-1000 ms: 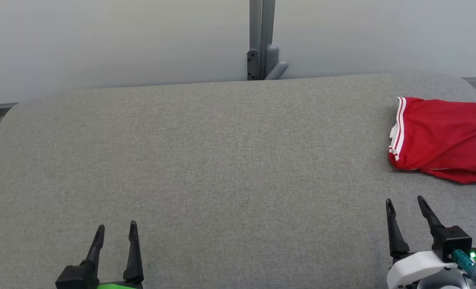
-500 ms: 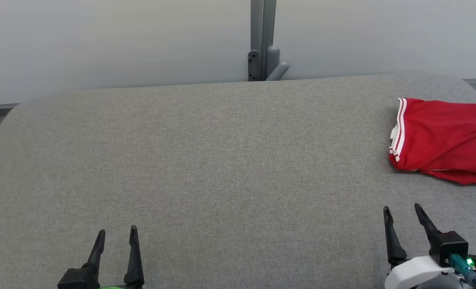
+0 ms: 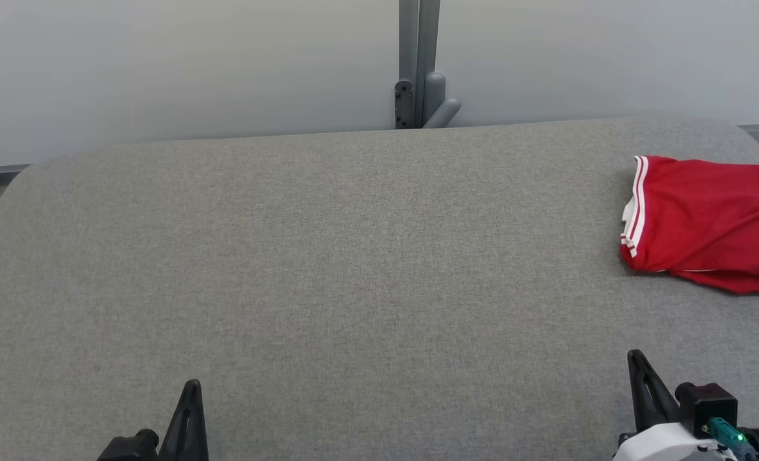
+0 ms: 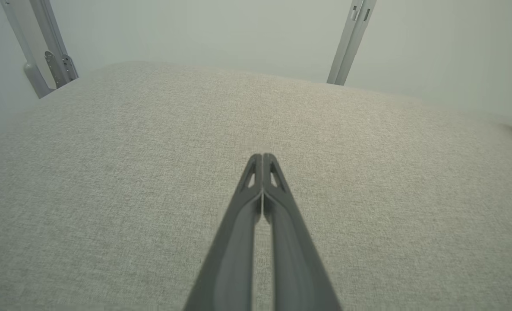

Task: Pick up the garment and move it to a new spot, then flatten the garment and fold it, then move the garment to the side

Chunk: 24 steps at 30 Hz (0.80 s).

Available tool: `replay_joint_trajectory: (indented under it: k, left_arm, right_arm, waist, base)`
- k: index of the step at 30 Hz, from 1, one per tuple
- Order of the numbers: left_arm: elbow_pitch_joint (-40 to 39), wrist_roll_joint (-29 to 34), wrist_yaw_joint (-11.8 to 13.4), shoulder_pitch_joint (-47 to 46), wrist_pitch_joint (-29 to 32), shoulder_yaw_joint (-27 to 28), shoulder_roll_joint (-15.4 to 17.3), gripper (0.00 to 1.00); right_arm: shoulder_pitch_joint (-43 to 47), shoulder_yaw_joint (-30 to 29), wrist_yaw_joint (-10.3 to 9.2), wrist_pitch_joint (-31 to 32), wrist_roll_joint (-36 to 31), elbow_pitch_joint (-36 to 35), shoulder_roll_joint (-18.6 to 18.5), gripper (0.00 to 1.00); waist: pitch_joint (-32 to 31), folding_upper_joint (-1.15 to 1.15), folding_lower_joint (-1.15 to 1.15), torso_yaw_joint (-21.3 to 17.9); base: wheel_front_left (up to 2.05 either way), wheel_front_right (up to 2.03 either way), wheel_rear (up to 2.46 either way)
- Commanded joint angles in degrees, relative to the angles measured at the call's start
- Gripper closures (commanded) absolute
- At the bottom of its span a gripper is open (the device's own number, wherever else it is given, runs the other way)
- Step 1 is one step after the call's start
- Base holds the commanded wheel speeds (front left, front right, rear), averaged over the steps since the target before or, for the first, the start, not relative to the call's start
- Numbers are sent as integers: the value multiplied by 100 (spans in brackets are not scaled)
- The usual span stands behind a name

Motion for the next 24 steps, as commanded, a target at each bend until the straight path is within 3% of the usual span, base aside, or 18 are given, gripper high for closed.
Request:
replay_joint_trajectory:
  k: [1,24]
  left_arm:
    - [-1,-220,-14,-49,64,31,2,100]
    - [-1,-2378,-155,-418,614,261,11,100]
  right_arm:
    - [-81,-52,0,98,239,30,-6,100]
    - [-310,-55,-2,671,2815,-104,-37,100]
  waist:
    - [1,0,0,-2]
    - [12,1,0,-27]
  base:
    - [0,0,0]
    - [0,0,0]
